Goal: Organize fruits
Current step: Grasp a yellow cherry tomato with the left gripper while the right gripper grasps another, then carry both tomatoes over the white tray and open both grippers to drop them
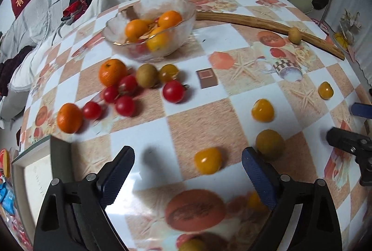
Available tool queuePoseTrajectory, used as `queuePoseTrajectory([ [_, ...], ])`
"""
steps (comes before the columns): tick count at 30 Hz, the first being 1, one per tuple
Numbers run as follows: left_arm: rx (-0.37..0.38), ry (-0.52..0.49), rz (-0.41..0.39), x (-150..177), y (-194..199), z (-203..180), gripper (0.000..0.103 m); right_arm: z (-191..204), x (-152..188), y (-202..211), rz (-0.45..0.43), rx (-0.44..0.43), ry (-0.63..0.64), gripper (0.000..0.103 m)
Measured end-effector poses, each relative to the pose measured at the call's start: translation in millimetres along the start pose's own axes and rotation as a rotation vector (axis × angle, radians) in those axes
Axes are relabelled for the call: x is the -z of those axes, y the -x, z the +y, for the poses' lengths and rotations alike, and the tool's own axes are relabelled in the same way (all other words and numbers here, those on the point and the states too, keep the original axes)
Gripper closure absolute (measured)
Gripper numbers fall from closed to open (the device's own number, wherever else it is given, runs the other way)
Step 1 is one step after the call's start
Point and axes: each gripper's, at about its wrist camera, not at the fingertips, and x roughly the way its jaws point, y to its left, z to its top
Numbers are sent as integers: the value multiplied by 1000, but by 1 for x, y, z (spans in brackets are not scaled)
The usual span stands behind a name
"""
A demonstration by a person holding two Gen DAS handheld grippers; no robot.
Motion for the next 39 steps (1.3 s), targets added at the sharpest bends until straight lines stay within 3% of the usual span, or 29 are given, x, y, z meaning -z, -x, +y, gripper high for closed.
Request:
queuePoseTrajectory([
  [5, 26, 27, -3, -5, 0, -5, 25, 4, -17, -9, -6, 3, 24, 12],
  [9, 69, 48, 5, -5, 3, -10, 48, 8, -25, -15, -8, 37, 42, 23],
  [11, 83, 52, 6, -5, 4, -13, 56, 9, -27, -14, -15, 61, 51, 35],
  [12, 89, 53, 6, -5, 4, -14, 60, 8, -28, -13, -21, 64, 55, 49],
  [13, 87, 55, 4, -6, 5, -15, 67, 7, -28, -11, -28, 57, 59, 70],
  [14, 76, 57, 3, -6, 5, -14, 71, 5, -29, -10, -27, 41, 55, 79],
  [15, 70, 63, 5, -7, 5, -12, 79, 3, -30, -10, -23, 22, 43, 79],
  [16, 79, 83, 10, -7, 5, -7, 82, -1, -30, -9, -20, -6, 22, 79],
  [19, 149, 152, 28, -6, 7, 8, 82, -5, -26, -4, -17, -64, -17, 78],
  [30, 175, 179, 1, 11, 34, 25, 82, 11, 2, 17, 8, -158, -35, 78],
  [39, 168, 238, -33, 27, 63, 56, 82, 51, 3, 32, 5, -195, 33, 78],
])
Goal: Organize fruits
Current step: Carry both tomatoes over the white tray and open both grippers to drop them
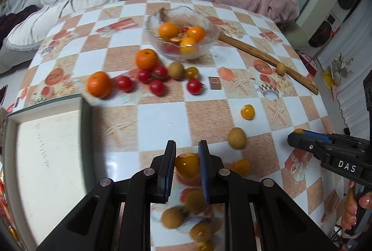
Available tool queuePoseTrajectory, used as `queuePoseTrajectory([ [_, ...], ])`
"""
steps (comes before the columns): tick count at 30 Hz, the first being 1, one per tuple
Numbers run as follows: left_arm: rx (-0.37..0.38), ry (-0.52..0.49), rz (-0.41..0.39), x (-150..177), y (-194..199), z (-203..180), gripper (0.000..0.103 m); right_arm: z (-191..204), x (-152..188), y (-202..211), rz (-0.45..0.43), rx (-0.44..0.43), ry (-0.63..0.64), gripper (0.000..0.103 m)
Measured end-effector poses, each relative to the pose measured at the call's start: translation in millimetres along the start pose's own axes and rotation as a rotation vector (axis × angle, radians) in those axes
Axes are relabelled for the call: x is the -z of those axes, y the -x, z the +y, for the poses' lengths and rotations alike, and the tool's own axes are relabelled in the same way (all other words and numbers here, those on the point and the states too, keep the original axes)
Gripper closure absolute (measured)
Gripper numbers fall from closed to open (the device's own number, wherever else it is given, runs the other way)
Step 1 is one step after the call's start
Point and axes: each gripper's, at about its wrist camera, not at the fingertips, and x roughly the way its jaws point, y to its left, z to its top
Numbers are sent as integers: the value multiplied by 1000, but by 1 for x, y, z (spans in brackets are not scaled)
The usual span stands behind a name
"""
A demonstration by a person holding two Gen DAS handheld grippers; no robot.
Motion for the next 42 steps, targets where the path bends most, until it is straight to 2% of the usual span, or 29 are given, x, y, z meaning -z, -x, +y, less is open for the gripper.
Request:
queuePoseTrajectory([
  [8, -61, 56, -30, 16, 31, 51, 82, 67, -7, -8, 15, -60, 103, 78],
  [15, -151, 160, -32, 35, 51, 119, 82, 146, -16, -26, 42, -147, 209, 78],
  [21, -221, 246, 1, 56, 51, 173, 82, 211, -23, -52, 85, -211, 280, 78],
  [26, -250, 297, 30, 70, 42, 202, 82, 255, -22, -77, 122, -216, 343, 78],
  [34, -249, 306, 39, 78, 36, 214, 82, 283, -19, -114, 176, -168, 412, 78],
  [42, -248, 274, 27, 79, 36, 213, 80, 290, -13, -125, 190, -115, 475, 76],
])
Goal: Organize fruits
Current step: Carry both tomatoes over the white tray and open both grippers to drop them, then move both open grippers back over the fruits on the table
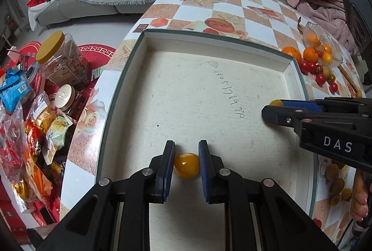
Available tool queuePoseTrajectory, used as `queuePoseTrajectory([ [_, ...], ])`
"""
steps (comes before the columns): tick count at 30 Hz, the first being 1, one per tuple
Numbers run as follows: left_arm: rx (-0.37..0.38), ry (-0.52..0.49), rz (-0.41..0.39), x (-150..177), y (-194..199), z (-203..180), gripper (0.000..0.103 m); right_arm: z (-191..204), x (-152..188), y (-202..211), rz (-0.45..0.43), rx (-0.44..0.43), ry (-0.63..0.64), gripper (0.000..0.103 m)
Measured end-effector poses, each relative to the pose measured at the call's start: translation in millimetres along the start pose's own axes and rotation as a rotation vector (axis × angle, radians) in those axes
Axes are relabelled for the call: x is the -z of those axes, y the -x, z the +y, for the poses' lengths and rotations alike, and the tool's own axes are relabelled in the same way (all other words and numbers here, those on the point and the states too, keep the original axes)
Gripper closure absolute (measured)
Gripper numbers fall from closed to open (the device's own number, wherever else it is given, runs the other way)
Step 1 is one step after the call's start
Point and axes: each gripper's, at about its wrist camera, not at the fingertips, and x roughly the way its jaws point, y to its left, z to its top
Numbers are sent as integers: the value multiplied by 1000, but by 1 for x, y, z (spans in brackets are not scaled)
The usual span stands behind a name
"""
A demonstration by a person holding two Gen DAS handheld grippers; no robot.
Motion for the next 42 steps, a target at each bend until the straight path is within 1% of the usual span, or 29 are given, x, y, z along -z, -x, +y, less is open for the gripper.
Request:
queuePoseTrajectory([
  [2, 2, -6, 4, 1, 0, 1, 61, 2, -1, 0, 2, -5, 5, 72],
  [3, -2, -5, -1, 1, 0, 1, 44, 2, -2, 0, 5, -12, 3, 70],
  [5, -3, -8, -30, 3, 6, 3, 43, 1, -2, 4, -3, -23, -3, 66],
  [6, -3, -13, -28, 3, 6, 3, 43, 1, -3, 7, -14, -30, -8, 61],
  [7, -4, -15, -22, 3, 5, 3, 43, 0, -3, 12, -28, -40, -15, 50],
  [8, 0, -15, -14, 3, 5, 4, 43, 0, -3, 17, -42, -47, -21, 43],
  [9, 7, -15, -9, 3, 5, 4, 43, -1, -3, 24, -63, -55, -29, 28],
  [10, 14, -17, -5, 2, 5, 3, 43, -2, -3, 29, -79, -62, -36, 20],
  [12, 23, -27, -5, 2, 7, 0, 43, -6, -1, 43, -119, -81, -53, 19],
  [13, 31, -37, -6, 2, 9, -3, 43, -8, 1, 49, -128, -77, -57, 17],
  [17, 70, -80, -10, 1, 16, -20, 43, -23, 12, 68, -169, -56, -92, 16],
  [18, 79, -93, -15, 1, 18, -26, 41, -30, 17, 73, -176, -45, -109, 16],
  [19, 94, -110, -15, 1, 20, -33, 25, -37, 21, 77, -182, -36, -123, 16],
  [20, 98, -121, -17, 0, 22, -39, 18, -45, 26, 82, -186, -28, -141, 16],
  [21, 102, -130, -35, 0, 26, -46, 17, -54, 32, 85, -190, -17, -163, 16],
  [22, 115, -144, -53, 0, 31, -53, 17, -64, 39, 90, -194, -2, -187, 16],
  [25, 123, -183, -27, -4, 33, -76, 17, -92, 62, 102, -196, 41, -251, 16],
  [27, 143, -208, -11, -4, 35, -92, 17, -111, 77, 107, -191, 71, -290, 16],
  [30, 166, -257, -11, -2, 38, -120, 17, -141, 104, 115, -177, 120, -358, 16],
  [33, 185, -320, -12, 1, 39, -150, 17, -166, 123, 119, -160, 154, -415, 16],
  [37, 207, -368, 10, 6, 34, -180, 17, -192, 143, 121, -143, 178, -480, 16],
  [39, 220, -383, 18, 8, 32, -193, 17, -199, 149, 121, -138, 185, -492, 16],
  [42, 220, -412, 32, 12, 26, -210, 17, -207, 154, 120, -133, 186, -505, 16],
])
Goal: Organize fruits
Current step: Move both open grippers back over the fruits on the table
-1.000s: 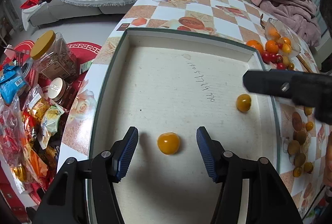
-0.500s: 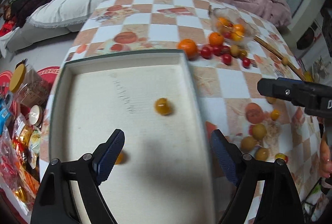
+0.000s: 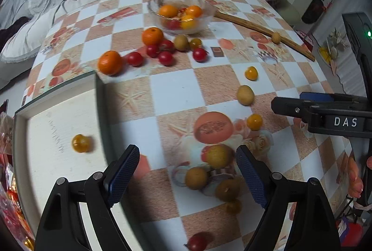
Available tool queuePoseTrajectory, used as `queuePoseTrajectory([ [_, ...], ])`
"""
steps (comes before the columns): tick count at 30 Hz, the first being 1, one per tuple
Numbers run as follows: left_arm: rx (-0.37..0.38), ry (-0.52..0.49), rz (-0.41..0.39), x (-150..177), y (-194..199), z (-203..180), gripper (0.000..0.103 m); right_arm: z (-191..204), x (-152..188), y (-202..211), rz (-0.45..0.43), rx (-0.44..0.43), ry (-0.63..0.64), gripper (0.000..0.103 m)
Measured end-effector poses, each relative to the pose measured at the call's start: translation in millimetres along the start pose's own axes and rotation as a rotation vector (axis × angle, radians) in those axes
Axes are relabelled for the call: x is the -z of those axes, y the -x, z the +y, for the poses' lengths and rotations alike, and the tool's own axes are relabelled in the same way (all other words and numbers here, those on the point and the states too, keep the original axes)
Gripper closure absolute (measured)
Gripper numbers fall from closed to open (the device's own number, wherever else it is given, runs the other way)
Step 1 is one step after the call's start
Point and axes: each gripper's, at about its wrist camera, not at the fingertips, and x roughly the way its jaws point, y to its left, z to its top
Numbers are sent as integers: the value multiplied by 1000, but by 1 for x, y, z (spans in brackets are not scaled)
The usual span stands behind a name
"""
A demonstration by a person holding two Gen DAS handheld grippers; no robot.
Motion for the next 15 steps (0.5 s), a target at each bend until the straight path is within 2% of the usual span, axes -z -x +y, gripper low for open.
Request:
queuePoseTrajectory([
  [5, -22, -37, 16, 0, -14, -15, 17, -8, -10, -7, 4, -5, -11, 16],
  [12, -44, -40, 39, -1, -31, -21, 17, -5, -32, -25, 6, 2, 12, 16],
  [15, -48, -37, 64, -2, -39, -24, 31, -3, -41, -35, 6, 8, 24, 16],
])
